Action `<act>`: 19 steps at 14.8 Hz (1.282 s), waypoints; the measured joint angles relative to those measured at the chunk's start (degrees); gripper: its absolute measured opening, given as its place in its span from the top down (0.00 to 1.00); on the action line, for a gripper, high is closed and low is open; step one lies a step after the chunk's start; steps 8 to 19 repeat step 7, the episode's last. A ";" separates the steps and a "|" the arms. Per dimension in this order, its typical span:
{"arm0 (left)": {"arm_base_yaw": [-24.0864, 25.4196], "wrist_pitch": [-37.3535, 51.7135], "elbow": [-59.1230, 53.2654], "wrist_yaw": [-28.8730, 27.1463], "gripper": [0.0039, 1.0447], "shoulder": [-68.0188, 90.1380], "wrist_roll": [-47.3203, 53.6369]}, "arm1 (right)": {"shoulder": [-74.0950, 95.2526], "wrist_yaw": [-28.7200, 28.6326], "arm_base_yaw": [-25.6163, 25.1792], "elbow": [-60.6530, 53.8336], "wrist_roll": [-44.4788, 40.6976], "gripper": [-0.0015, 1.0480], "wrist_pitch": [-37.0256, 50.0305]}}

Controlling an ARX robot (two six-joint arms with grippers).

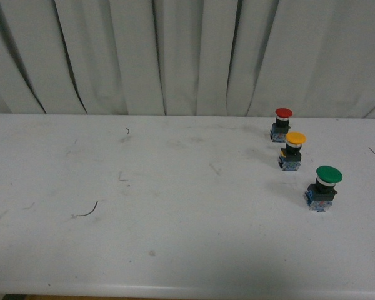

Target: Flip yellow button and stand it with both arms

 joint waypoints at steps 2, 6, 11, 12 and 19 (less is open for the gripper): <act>0.00 0.00 0.00 0.00 0.06 0.00 0.00 | 0.00 -0.02 0.00 0.00 0.00 0.06 0.02; 0.00 0.00 0.00 0.00 0.06 0.00 0.00 | 0.00 -0.02 0.00 0.00 0.00 0.06 0.02; 0.00 0.00 0.00 0.00 0.06 0.00 0.00 | 0.00 -0.02 0.00 0.00 0.00 0.06 0.02; 0.00 0.00 0.00 0.00 0.06 0.00 0.00 | 0.00 -0.02 0.00 0.00 0.00 0.06 0.02; 0.00 0.00 0.00 0.00 0.06 0.00 0.00 | 0.00 -0.02 0.00 0.00 0.00 0.06 0.02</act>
